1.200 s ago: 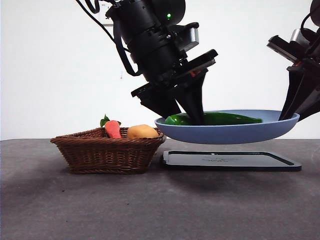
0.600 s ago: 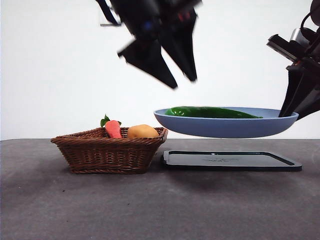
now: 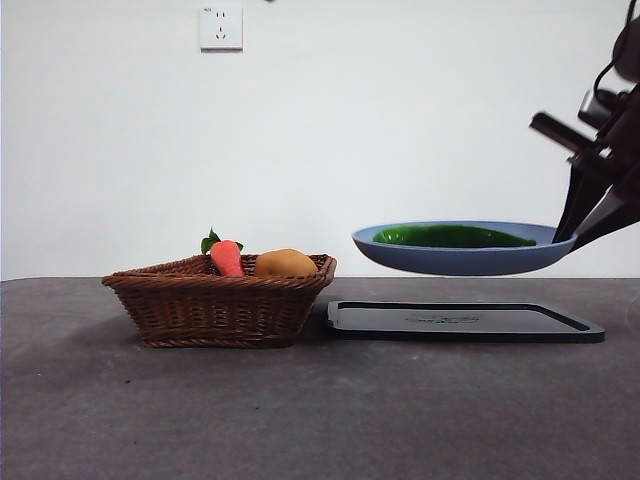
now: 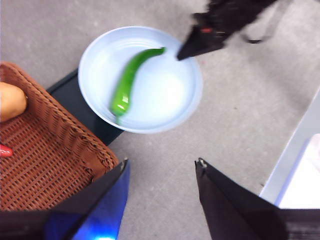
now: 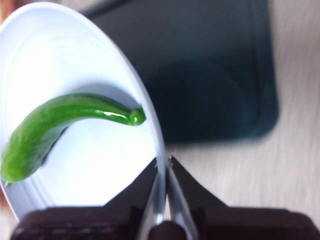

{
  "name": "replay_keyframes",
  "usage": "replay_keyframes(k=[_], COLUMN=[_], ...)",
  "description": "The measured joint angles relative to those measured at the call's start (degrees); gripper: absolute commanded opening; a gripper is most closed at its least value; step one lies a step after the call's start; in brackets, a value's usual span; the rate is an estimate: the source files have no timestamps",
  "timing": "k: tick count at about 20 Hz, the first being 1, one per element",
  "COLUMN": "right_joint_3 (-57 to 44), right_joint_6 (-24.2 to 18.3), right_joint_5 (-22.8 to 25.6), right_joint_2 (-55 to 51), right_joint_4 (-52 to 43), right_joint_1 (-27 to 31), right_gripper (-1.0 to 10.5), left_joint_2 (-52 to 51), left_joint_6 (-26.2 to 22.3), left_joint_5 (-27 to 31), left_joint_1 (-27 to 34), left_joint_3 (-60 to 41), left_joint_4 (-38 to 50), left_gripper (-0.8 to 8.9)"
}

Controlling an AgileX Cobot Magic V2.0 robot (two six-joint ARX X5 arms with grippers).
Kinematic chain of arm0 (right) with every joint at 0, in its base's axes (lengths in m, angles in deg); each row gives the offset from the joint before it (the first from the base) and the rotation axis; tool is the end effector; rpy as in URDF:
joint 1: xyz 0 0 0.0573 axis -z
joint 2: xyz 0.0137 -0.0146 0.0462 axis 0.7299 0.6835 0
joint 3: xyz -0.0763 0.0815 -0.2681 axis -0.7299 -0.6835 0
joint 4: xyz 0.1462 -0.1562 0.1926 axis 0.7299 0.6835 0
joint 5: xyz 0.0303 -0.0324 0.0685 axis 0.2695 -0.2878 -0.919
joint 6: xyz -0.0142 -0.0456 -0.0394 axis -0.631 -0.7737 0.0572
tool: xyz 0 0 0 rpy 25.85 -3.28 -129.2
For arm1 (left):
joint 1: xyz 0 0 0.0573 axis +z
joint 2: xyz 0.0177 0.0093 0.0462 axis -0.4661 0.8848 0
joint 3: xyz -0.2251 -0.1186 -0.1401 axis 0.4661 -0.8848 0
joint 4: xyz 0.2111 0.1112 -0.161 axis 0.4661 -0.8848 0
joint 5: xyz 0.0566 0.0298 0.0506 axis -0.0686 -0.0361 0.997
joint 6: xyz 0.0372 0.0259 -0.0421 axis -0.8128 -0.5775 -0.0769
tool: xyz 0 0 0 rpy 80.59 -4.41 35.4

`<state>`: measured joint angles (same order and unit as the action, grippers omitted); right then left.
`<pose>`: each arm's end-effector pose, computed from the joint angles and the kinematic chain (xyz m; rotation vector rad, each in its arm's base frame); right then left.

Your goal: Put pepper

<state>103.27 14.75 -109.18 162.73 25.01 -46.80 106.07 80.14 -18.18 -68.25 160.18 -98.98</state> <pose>0.3721 0.0189 0.2142 0.5305 1.1126 0.2697 0.2301 -0.2065 0.4151 0.2041 0.6964 -0.8595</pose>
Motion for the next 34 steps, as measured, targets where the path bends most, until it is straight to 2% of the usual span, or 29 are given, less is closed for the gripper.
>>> replay_keyframes(k=[7,14,16,20,23,26,28,31,34], right_joint_3=[10.60,11.58,11.61,11.63,11.63,11.63,11.63,11.87,11.87], right_joint_6=[0.63,0.83,0.83,0.83,0.79,0.26,-1.42,-5.68,-10.03], right_joint_5=[1.18,1.11,1.03,0.92,0.94,0.96,0.94,0.61,0.63], right_joint_2=[14.78,18.34,18.38,18.38,18.16,13.99,7.67,-3.23,-14.51], right_joint_4=[-0.07,-1.53,-1.86,-2.56,-1.42,0.59,3.45,12.28,19.98], right_joint_1=[0.42,0.70,0.68,0.70,0.81,1.03,1.07,0.24,-4.17], right_gripper=[0.1,0.1,0.3,1.8,2.0,2.0,2.0,1.9,1.9], left_joint_2=[-1.97,-1.97,-1.97,-1.97,-1.97,-1.97,-1.97,-1.97,-1.97], left_joint_6=[0.00,0.02,0.02,0.02,0.02,0.02,0.02,-0.02,-0.79], left_joint_5=[-0.02,-0.02,-0.02,-0.02,-0.02,-0.02,0.00,-0.02,-0.02], left_joint_1=[0.33,0.33,0.33,0.33,0.33,0.33,0.33,0.33,0.33], left_joint_3=[0.00,0.00,0.00,0.00,0.00,0.00,0.00,0.00,0.00], left_joint_4=[-1.07,-1.16,-1.16,-1.16,-1.18,-1.25,-1.29,-1.31,-1.31], left_gripper=[2.32,2.32,2.32,2.32,2.32,2.32,2.32,2.32,2.32])
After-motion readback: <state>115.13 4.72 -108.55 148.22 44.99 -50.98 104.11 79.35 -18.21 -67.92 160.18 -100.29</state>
